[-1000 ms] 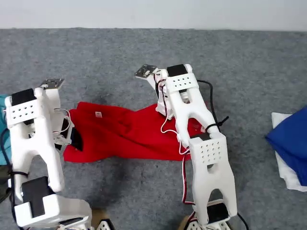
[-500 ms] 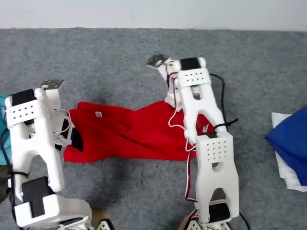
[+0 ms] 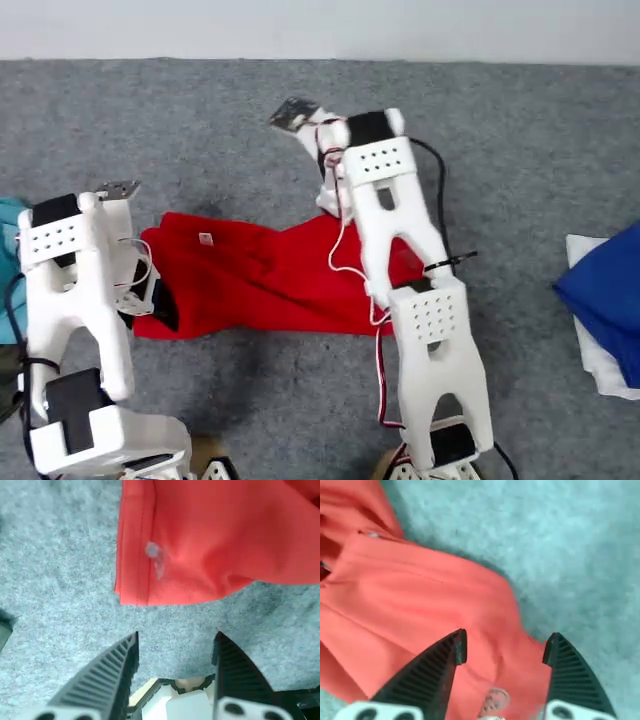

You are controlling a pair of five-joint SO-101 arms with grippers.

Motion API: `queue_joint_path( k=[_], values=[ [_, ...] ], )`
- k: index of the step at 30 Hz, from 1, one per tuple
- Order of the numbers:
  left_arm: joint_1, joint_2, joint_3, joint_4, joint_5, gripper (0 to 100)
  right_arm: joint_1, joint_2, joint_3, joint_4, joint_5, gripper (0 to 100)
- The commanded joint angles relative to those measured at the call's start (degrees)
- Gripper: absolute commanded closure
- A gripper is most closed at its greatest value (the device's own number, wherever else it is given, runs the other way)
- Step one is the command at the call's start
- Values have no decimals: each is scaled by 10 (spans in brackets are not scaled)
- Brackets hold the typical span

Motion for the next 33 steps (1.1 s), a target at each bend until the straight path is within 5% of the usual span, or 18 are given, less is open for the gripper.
queue_joint_path(
  k=[1, 13, 33],
  values=[
    [-3, -25, -1, 13, -7, 769, -6, 24, -27, 1, 2, 735],
    [-3, -26, 0, 14, -7, 769, 7, 56, -28, -45, 1, 857],
    [1, -24, 0, 13, -7, 769, 9, -10, -28, -23, 3, 861]
  ],
)
